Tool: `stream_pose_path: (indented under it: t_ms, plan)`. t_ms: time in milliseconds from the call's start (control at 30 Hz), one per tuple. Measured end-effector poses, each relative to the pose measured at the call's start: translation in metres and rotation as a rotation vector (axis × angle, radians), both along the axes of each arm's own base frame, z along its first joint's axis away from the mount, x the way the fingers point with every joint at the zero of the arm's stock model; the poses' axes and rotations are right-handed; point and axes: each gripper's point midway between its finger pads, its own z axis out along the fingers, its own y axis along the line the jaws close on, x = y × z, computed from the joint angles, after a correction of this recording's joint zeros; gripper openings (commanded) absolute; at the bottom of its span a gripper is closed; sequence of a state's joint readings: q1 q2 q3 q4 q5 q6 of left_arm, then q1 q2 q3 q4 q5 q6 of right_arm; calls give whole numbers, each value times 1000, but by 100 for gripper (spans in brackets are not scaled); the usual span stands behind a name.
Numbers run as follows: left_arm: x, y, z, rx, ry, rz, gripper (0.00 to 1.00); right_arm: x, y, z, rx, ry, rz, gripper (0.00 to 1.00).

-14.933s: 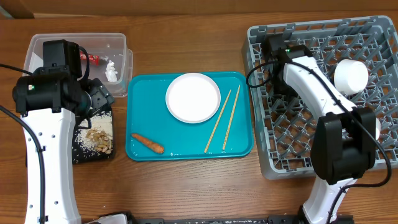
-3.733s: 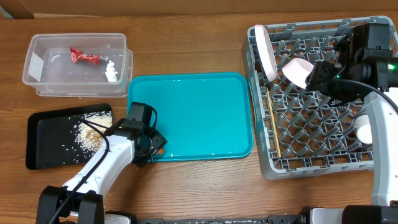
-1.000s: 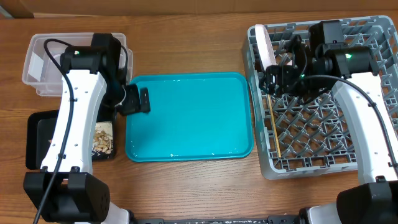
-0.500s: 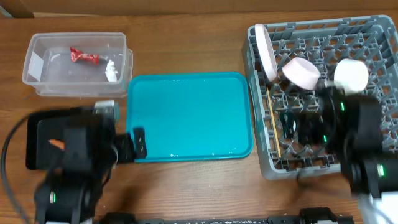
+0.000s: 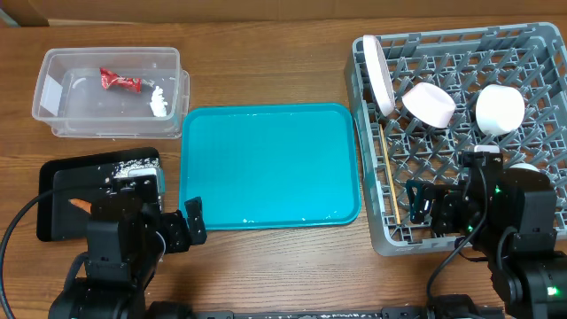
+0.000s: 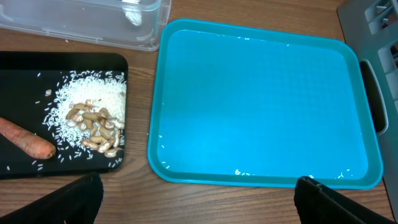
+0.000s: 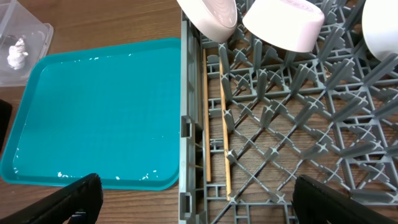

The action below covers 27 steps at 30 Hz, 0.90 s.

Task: Sort waste into correct bins and load items into the dishwasher

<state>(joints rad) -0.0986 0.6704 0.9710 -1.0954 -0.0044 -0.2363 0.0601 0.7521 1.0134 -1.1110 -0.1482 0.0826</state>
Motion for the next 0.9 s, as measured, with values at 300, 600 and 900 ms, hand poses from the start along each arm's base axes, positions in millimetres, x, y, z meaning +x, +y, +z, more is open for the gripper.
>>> stream_pose_path:
  t_ms: [300,600,900]
  plan:
    - [0,0,0,0,0,0,100,-6,-8,3,-36,-68,-24,100]
    - [-1,0,-2,1,7,1,100,-2,-11,-19,-66,-605,-16,100]
    - [-1,1,-2,4,8,3,100,27,-22,-47,-76,-864,-74,100]
